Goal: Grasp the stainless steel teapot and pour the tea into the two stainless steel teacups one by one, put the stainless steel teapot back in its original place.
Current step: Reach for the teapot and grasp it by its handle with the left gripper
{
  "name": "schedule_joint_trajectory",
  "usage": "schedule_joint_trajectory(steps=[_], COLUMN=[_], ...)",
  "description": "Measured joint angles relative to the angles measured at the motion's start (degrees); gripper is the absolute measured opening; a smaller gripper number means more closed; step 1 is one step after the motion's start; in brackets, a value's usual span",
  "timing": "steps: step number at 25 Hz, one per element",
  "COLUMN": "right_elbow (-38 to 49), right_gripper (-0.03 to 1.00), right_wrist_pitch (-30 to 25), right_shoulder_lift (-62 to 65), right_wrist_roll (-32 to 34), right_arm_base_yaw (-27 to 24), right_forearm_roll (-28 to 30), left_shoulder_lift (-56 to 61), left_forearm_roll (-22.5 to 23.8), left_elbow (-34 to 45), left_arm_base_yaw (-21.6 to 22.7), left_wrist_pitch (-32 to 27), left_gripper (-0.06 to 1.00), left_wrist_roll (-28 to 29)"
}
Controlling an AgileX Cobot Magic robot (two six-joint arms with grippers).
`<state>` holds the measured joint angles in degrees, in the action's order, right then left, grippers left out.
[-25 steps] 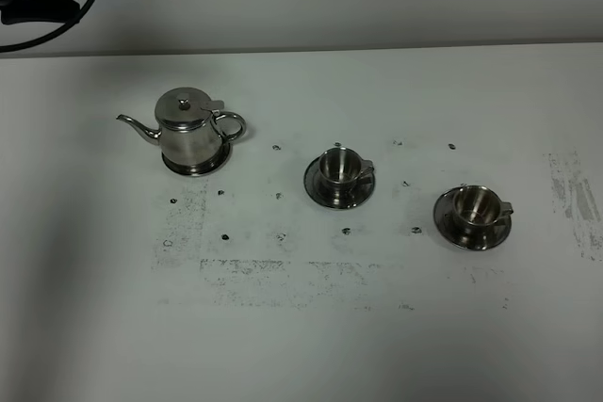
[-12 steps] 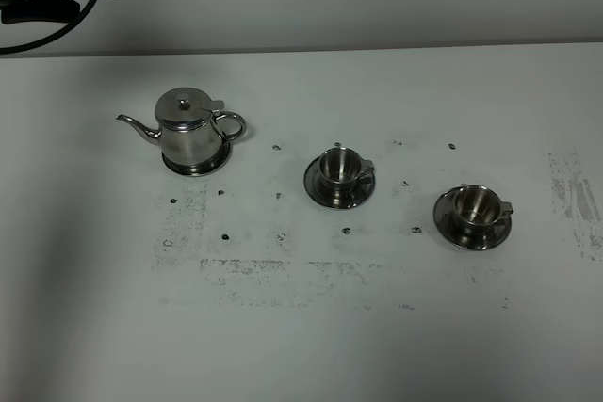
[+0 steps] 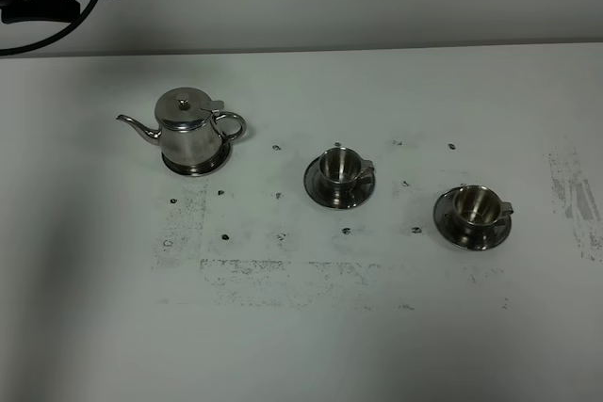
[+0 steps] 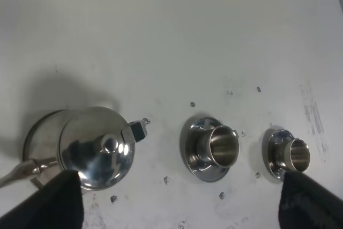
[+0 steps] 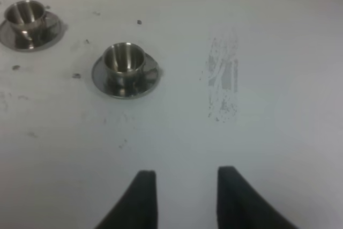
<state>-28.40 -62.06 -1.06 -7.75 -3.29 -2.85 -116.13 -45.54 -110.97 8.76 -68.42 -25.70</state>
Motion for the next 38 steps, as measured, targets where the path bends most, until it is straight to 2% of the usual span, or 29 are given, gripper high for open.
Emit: schedule_joint_trajectory(steps=[8,29,31,33,35,38], right_elbow=[0.0,0.0,0.0,0.0,0.0,0.0], right_gripper=[0.24,0.24,0.24,0.24,0.24,0.24], right_wrist_pitch=[0.0,0.0,0.0,0.0,0.0,0.0], right_shoulder_lift=[0.06,0.06,0.06,0.06,0.06,0.06], right_wrist_roll=[-0.11,-0.07,-0.07,-0.14,-0.14,-0.14], right_arm_base_yaw=[4.58,4.77,4.77,4.77,4.77,4.77], right_forearm_roll=[0.33,-0.04,-0.04,-0.04,-0.04,-0.04], left_shoulder_lift=[0.0,0.72,1.63,3.07,4.47,5.76], left_forearm_roll=[0.0,0.18,0.48,1.85,5.0,13.1], left_elbow=[0.0,0.0,0.0,0.0,0.0,0.0], left_arm_base_yaw=[0.0,-0.72,-2.56,-6.22,-10.83,-19.49], left_wrist_pitch=[0.0,0.05,0.46,2.19,4.65,8.51], left_gripper=[0.69,0.69,0.68,0.67,0.66,0.66], left_wrist_roll=[-0.56,-1.79,-1.87,-1.87,-2.02,-2.06])
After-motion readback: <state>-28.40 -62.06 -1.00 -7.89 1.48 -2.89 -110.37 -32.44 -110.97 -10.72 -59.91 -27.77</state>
